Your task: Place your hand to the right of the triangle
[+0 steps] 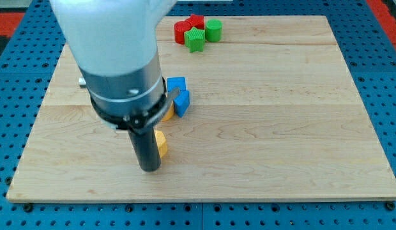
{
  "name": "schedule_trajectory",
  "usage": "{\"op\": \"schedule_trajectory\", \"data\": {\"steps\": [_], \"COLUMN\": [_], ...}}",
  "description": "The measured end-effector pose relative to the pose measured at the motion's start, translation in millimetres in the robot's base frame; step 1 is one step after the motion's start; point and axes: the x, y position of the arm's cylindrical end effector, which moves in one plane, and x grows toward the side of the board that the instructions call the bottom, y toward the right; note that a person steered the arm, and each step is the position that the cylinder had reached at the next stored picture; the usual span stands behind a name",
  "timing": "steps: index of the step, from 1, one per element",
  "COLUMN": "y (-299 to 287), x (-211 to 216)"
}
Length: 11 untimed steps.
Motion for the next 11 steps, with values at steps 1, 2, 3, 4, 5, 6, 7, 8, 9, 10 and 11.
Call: {"op": "schedule_trajectory", "data": {"steps": [1,2,3,4,5,6,7,8,9,10,11], "y": [8.2,20.1,48.4,64.7,74.1,74.2,81.2,94.2,136.9,182.3,134.2], "x": [-28.0,-48.5,-18.5,-13.1,-13.1,-9.1,-14.6,-80.9,-163.7,-167.1,-140.6]}}
